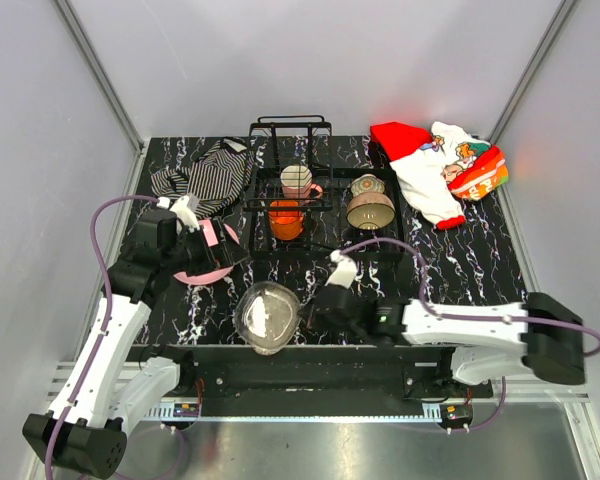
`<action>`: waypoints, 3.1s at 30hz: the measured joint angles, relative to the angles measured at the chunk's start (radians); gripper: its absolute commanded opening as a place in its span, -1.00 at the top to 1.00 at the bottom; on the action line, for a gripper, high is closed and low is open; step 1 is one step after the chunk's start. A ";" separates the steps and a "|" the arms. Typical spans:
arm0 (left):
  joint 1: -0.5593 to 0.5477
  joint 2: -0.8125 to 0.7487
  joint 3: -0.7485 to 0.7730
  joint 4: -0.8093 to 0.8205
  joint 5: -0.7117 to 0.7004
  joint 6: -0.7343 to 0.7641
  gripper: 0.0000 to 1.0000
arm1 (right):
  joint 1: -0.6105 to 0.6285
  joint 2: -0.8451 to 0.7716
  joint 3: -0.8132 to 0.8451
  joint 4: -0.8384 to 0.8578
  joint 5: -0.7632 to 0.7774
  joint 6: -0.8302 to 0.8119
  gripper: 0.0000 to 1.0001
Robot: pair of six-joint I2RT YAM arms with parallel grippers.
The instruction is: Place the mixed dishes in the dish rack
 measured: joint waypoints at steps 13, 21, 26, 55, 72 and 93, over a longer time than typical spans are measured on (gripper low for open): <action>0.000 0.003 0.000 0.001 0.000 0.000 -0.98 | 0.002 -0.487 0.030 -0.613 0.439 0.043 1.00; 0.000 0.003 0.000 0.002 0.000 0.000 -0.98 | -0.113 -0.552 0.086 -0.855 0.640 0.050 1.00; 0.000 0.003 0.000 0.002 0.000 0.001 -0.98 | -0.319 -0.534 0.102 -0.697 0.643 -0.181 1.00; 0.003 0.084 0.005 0.002 0.001 0.047 -0.98 | -0.600 -0.326 -0.210 0.745 0.191 -1.667 1.00; 0.006 0.146 0.017 0.031 0.002 0.053 -0.98 | -0.604 -0.408 -0.107 0.370 -0.105 -2.117 1.00; 0.021 0.147 0.014 0.047 0.005 0.072 -0.98 | -0.631 -0.205 -0.119 0.367 -0.053 -2.340 1.00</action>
